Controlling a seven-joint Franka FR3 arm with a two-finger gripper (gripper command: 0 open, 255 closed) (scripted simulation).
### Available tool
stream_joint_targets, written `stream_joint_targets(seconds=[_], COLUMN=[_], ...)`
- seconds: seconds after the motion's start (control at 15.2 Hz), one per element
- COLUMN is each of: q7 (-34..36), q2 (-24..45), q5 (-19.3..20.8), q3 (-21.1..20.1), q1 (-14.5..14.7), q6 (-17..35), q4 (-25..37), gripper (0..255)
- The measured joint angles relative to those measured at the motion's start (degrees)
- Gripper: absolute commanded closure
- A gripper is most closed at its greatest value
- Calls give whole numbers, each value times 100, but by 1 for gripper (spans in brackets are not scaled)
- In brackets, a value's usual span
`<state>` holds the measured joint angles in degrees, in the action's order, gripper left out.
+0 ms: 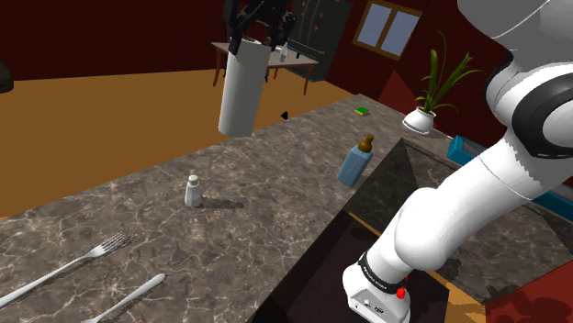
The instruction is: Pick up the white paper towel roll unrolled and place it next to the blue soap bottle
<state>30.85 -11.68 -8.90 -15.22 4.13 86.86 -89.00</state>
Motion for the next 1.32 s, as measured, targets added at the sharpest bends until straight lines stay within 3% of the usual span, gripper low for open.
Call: stream_joint_targets(seconds=[0.73,1.32], q7=[-1574,-2824], q2=[-765,-800], q5=[-63,97], q3=[1109,2012], q1=[-493,-874], q6=[-269,-543], q4=[-726,-682], gripper=[255,255])
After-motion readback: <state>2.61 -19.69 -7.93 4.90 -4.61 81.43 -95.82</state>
